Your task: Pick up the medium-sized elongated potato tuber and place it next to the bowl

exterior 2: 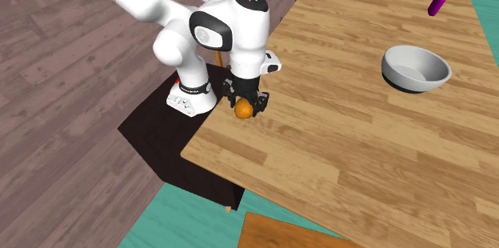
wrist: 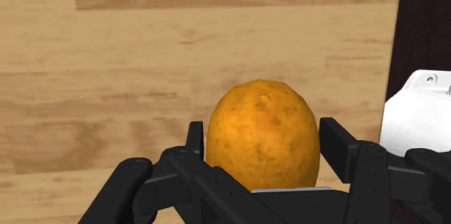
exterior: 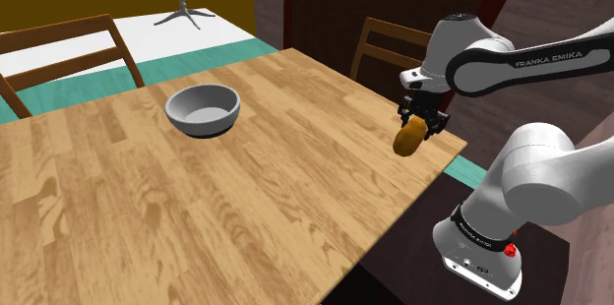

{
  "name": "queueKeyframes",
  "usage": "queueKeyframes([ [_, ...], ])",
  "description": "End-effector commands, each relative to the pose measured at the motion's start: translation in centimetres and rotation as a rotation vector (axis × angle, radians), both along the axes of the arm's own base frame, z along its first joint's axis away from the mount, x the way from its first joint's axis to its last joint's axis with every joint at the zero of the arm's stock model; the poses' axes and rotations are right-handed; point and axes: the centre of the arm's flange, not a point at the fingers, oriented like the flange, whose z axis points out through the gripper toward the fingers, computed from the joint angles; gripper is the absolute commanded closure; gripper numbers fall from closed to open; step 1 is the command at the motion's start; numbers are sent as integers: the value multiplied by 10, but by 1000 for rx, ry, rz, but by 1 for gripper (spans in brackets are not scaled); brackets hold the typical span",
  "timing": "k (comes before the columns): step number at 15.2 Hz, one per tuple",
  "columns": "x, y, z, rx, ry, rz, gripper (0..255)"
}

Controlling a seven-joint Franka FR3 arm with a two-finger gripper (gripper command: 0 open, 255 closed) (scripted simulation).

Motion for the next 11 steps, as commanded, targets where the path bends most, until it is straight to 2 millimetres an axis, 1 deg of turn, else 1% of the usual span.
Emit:
queueKeyframes([
  [1,-1,0,11,0,0,0,255],
  [11,-1,0,64,0,0,0,255],
])
